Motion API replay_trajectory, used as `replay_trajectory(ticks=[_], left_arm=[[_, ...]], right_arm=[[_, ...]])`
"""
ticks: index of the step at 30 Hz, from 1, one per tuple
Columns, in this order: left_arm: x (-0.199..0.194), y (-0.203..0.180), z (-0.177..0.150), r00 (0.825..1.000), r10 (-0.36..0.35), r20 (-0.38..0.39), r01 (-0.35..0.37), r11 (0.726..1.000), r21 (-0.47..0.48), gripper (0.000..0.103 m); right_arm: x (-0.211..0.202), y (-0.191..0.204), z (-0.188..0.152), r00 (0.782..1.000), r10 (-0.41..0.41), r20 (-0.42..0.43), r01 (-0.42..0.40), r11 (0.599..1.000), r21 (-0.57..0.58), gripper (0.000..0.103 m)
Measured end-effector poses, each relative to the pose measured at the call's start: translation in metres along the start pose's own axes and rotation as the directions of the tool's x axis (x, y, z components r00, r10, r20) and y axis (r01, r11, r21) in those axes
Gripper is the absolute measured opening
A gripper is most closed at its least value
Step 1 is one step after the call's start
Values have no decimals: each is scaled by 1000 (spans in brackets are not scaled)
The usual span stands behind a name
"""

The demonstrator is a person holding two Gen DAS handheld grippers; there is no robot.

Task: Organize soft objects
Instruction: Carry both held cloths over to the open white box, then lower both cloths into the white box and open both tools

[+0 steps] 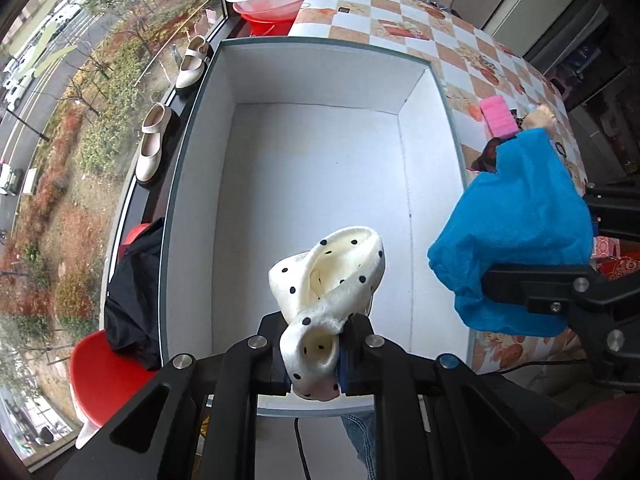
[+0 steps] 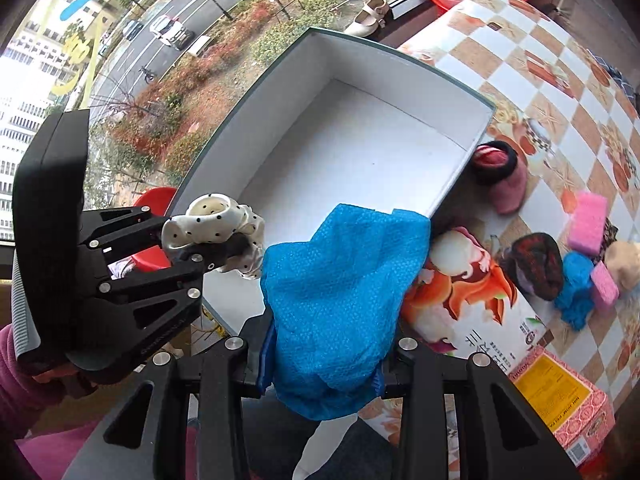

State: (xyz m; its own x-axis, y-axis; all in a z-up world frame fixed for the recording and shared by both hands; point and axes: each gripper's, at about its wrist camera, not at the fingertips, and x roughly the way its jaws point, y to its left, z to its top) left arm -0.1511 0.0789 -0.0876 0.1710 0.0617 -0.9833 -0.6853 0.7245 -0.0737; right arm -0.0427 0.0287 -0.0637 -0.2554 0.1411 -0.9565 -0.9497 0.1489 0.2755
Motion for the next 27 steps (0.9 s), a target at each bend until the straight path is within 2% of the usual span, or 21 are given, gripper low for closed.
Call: replay_trajectory(ticks=[10, 15, 16, 18, 20, 21, 22, 23, 24, 26, 27], left_arm=[[10, 10, -8, 999, 4, -33, -6, 999, -34, 17], [11, 10, -7, 1000, 18, -24, -19, 999, -41, 22], [8, 10, -7, 1000, 28, -7, -28, 999, -42, 28], [2, 11, -9, 999, 48, 24, -47, 998, -42, 46], [-1, 12, -8, 998, 52, 47, -50, 998, -47, 79], [-2, 12, -8, 997, 53, 52, -50, 997, -52, 84], [-2, 13, -7, 998, 45, 54, -42, 998, -55, 85], [-1, 13, -6, 998, 34, 46, -32, 998, -57, 85], [0, 13, -5, 999, 24, 39, -21, 998, -62, 85], [1, 13, -3, 1000, 3, 27, -1, 998, -70, 95], [2, 11, -2, 1000, -15, 20, 16, 997, -72, 96]], right_arm=[[20, 20, 16, 999, -5, -38, 3, 998, -59, 37], [22, 24, 17, 999, -8, -44, 5, 997, -74, 37], [22, 25, 17, 999, -7, -43, 4, 997, -75, 42], [19, 24, 18, 999, -13, -29, 11, 998, -69, 52], [16, 23, 19, 1000, -12, -19, 11, 998, -65, 53], [15, 22, 19, 1000, -14, -14, 13, 998, -64, 65], [14, 21, 19, 1000, -17, -9, 16, 998, -61, 87], [13, 20, 18, 1000, -20, -4, 19, 998, -56, 93], [11, 18, 18, 1000, -21, 2, 21, 999, -47, 96], [7, 16, 15, 1000, -29, 5, 29, 999, -30, 96], [5, 13, 15, 999, -35, 3, 35, 999, -18, 97]])
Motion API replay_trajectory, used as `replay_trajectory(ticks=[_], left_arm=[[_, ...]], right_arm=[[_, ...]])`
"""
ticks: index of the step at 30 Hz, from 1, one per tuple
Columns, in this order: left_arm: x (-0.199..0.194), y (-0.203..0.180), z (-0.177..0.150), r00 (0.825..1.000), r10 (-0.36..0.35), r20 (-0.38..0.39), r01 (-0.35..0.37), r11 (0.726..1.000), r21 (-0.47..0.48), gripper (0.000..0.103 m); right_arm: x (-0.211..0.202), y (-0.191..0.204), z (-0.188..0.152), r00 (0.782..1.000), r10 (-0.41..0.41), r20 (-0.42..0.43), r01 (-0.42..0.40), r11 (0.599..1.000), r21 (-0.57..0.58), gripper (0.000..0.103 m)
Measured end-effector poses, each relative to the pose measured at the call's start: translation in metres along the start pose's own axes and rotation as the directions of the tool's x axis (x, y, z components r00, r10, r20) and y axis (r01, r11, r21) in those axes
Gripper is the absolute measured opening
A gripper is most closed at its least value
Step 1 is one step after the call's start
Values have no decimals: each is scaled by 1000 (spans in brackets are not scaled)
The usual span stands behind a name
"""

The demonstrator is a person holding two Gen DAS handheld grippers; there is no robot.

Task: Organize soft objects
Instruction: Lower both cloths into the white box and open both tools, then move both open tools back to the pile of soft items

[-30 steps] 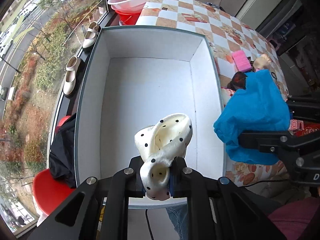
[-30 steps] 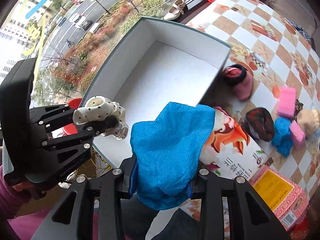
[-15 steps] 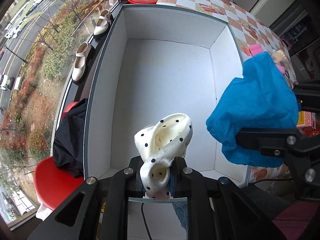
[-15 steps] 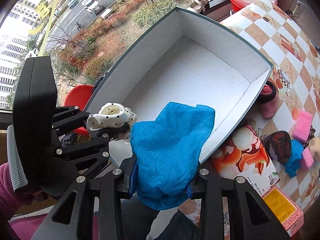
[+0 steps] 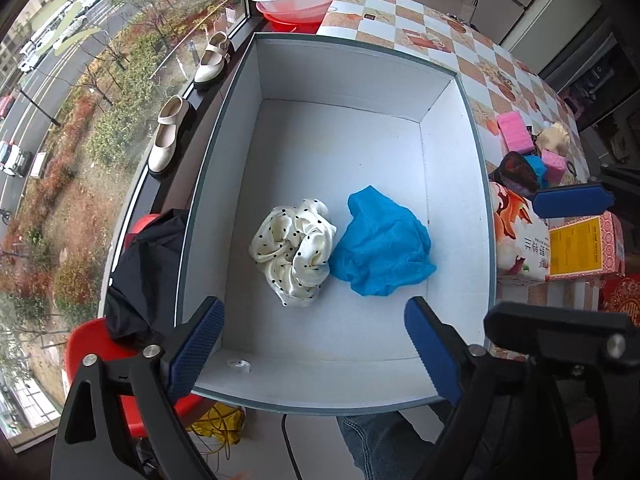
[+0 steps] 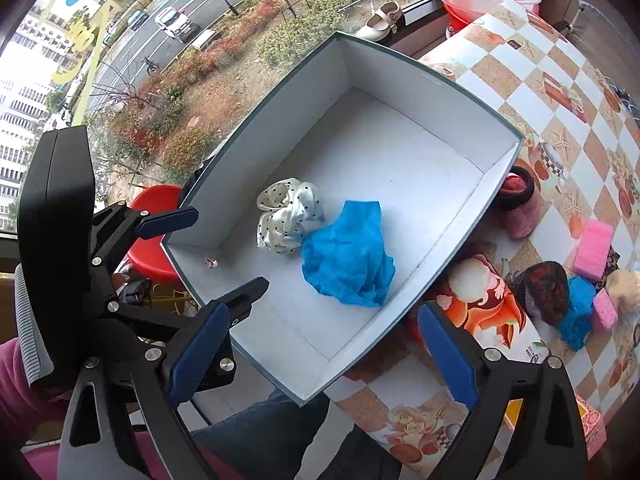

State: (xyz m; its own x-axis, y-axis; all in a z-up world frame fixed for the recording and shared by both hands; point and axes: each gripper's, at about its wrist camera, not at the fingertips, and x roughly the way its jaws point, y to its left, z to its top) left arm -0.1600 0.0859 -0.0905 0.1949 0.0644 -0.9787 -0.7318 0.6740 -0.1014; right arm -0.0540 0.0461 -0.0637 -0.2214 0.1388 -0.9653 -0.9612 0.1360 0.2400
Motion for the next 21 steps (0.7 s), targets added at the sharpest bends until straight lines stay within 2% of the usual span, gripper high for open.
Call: replay_trajectory(ticks=[2, 5, 11, 16, 21], left_arm=[[-2, -3, 2, 998, -56, -16, 56, 998, -8, 97], [-7, -15, 12, 991, -130, -30, 130, 991, -2, 97], [-28, -62, 42, 974, -225, -21, 226, 968, 109, 97], [-37, -113, 66, 974, -227, -25, 227, 948, 222, 97], [-23, -162, 83, 980, -190, -67, 201, 935, 291, 97]], right_arm=[[-6, -7, -4, 1000, -6, -5, 6, 999, 33, 103], [-20, -23, -8, 1000, 12, 17, -14, 995, 100, 102], [-59, -73, -21, 997, 16, 75, -35, 966, 255, 102], [-102, -130, -51, 990, -16, 139, -41, 916, 399, 102], [-134, -199, -88, 980, -111, 165, 3, 838, 545, 102]])
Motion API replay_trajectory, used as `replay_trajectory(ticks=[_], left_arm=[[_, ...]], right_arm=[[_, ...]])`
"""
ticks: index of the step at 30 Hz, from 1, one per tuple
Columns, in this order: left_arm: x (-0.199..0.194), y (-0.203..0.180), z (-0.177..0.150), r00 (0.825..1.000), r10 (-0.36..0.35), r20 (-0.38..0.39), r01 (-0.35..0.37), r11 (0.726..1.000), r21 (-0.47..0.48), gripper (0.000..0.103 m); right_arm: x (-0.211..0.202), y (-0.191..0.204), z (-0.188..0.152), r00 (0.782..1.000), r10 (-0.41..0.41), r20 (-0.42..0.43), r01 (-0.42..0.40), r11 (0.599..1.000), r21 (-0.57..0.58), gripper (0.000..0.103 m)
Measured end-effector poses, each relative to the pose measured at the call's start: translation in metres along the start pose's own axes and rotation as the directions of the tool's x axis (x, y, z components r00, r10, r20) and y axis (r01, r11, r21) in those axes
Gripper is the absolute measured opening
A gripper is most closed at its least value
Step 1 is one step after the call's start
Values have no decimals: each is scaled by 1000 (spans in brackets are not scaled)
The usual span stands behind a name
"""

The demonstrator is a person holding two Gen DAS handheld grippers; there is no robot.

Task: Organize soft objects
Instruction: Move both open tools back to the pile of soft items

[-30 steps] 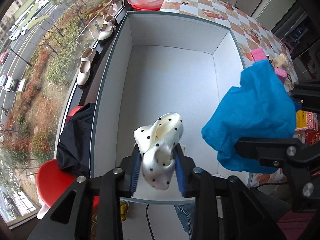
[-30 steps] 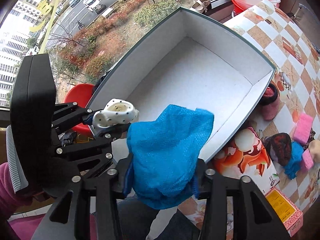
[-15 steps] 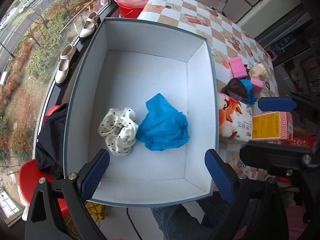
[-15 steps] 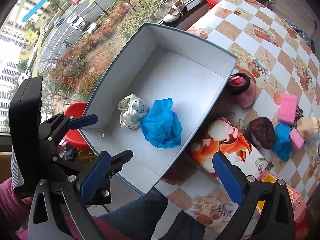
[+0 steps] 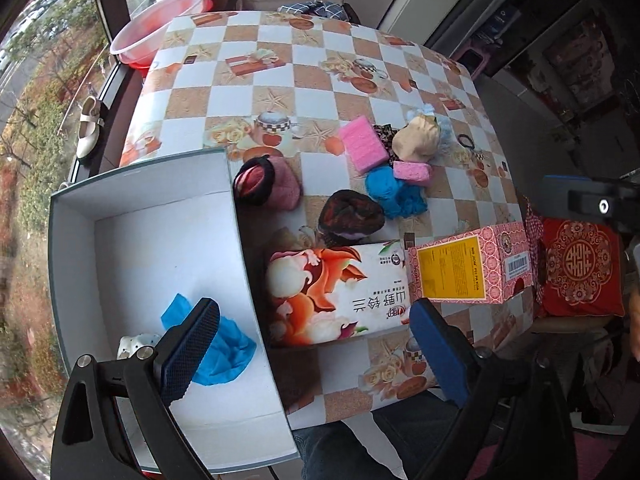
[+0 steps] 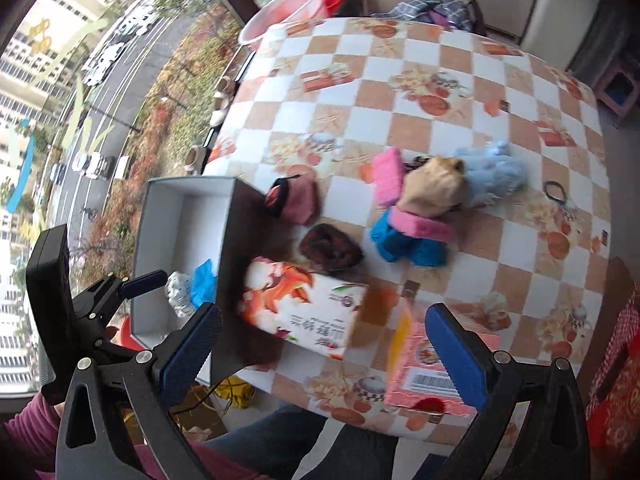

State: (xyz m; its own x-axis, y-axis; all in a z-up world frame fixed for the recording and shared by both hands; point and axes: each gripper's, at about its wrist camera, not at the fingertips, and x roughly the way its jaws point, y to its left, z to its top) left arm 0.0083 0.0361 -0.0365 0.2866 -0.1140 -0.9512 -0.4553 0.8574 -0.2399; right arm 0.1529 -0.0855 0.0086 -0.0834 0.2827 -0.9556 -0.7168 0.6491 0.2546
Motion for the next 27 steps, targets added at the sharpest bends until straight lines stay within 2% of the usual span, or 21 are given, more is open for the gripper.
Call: replay_trajectory(ticks=[5, 9, 17, 20, 25, 27], left_arm=[[32, -25, 26, 998, 28, -54, -27, 999, 17, 97], [61, -35, 45, 992, 63, -108, -62, 998, 13, 97], [110, -43, 67, 972, 124, -200, -127, 992, -1, 97], [125, -45, 74, 963, 140, -229, -143, 990, 3, 97], [148, -44, 79, 947, 158, -279, -168, 986, -13, 97], [154, -42, 81, 942, 156, -296, -173, 984, -31, 97]], right_arm=[[2, -70, 7, 1000, -8, -9, 9, 988, 155, 102], [18, -98, 12, 999, -6, -48, 15, 982, 189, 102], [64, -117, 40, 990, 7, -140, 16, 987, 161, 102], [86, -117, 56, 983, 45, -179, -20, 990, 140, 102], [129, -113, 77, 952, 137, -275, -106, 986, 125, 102], [145, -115, 83, 940, 142, -309, -110, 987, 121, 102]])
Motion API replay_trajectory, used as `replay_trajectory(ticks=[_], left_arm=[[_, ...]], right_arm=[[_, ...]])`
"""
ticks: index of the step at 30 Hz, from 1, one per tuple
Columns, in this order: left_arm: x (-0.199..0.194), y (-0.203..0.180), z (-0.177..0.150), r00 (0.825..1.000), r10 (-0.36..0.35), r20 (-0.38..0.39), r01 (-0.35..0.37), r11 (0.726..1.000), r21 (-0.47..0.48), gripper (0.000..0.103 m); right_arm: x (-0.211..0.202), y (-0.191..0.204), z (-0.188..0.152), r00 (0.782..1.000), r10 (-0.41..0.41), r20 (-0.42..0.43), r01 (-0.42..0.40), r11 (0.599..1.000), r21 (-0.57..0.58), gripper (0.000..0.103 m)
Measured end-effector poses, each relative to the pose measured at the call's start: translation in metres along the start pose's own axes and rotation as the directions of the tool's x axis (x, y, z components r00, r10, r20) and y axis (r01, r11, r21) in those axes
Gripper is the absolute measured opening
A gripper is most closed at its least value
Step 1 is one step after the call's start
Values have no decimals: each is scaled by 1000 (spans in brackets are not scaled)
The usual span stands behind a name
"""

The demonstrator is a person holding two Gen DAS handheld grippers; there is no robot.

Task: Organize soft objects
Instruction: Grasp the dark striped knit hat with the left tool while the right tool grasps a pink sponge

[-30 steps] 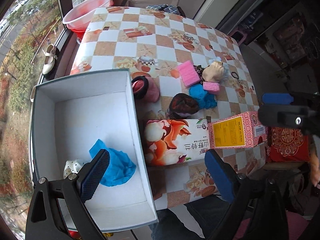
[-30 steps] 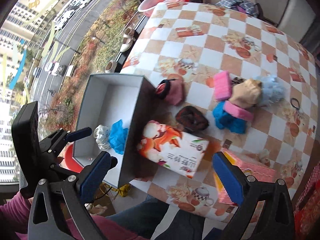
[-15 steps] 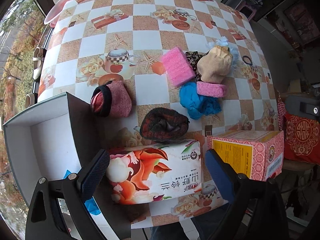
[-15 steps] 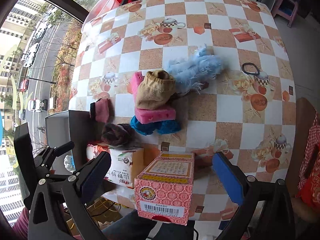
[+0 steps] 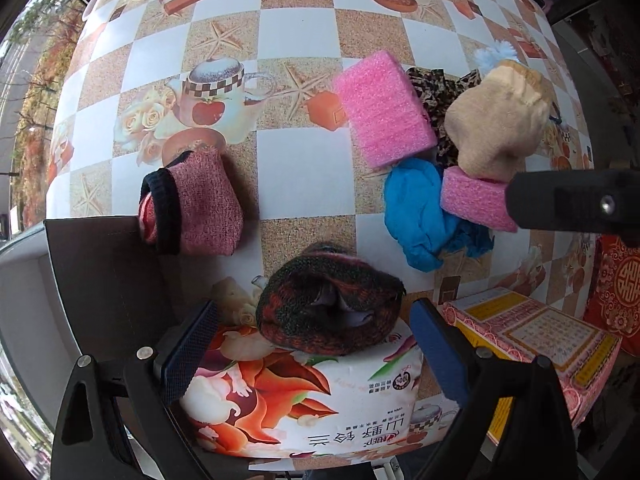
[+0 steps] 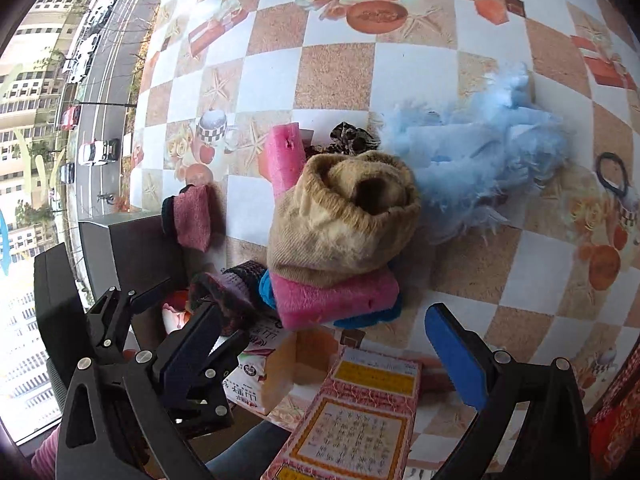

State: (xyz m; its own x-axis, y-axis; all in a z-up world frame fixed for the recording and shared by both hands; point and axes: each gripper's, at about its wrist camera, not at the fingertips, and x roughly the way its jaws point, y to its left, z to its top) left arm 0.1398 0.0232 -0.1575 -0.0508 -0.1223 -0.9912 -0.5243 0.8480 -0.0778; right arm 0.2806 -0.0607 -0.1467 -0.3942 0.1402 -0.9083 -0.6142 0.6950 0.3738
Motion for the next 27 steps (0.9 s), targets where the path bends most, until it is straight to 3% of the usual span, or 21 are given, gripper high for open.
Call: replay_trajectory(ticks=[6, 12, 14, 15, 16, 17, 20, 27], left_arm=[[18, 1, 12, 999, 1, -50, -4, 999, -49, 97], [31, -10, 18, 996, 8, -89, -8, 1000, -1, 92], [33, -12, 21, 996, 19, -93, -18, 1000, 9, 76], [34, -12, 22, 995, 19, -97, -18, 1000, 10, 73], [35, -13, 22, 995, 9, -96, -8, 1000, 6, 69], [34, -12, 22, 996, -1, -88, 2, 1000, 2, 61], [31, -11, 21, 998, -1, -64, 1, 1000, 1, 53], [1, -5, 14, 999, 7, 36, -8, 1000, 4, 52]], right_arm=[[24, -7, 13, 994, 71, -78, -71, 997, 4, 102], [32, -13, 13, 987, 122, -101, -119, 992, 33, 102], [33, -13, 11, 986, 132, -98, -129, 991, 33, 86], [31, -14, 10, 986, 135, -94, -132, 991, 33, 74], [29, -15, 8, 986, 140, -87, -138, 990, 32, 74], [27, -15, 7, 986, 146, -81, -144, 989, 30, 74], [22, -18, 1, 986, 152, -61, -151, 988, 26, 74], [-2, -26, -16, 985, 175, -1, -175, 984, 41, 74]])
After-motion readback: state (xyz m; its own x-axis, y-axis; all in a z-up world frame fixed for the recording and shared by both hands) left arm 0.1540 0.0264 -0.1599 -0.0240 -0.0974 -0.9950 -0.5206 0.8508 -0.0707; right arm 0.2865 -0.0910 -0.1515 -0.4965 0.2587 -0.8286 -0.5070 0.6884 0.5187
